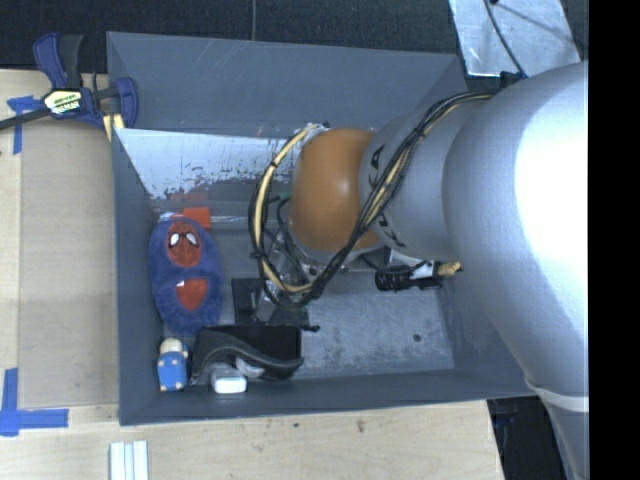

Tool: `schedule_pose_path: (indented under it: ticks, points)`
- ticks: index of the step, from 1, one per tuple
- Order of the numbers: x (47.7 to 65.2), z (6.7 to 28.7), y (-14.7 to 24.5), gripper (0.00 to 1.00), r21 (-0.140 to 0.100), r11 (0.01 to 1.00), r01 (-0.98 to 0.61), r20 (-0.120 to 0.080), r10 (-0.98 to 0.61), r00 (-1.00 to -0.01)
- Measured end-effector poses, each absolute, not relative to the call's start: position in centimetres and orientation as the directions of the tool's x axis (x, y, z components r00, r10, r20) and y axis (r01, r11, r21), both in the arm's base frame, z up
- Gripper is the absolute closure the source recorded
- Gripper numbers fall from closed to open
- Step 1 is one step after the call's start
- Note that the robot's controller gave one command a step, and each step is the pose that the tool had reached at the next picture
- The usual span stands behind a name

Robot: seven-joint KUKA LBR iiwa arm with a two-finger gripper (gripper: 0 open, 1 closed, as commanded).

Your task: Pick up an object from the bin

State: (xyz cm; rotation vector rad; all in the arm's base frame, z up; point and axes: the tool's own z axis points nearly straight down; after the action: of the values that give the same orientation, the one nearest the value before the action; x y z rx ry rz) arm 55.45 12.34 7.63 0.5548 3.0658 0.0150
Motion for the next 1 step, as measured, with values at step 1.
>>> schedule_pose_path:
  ticks: [1]
  points:
    - [55.59, 7.73, 12.30, 0.00, 0.016, 0.937, 0.350, -0.027, 0.350, -0.936]
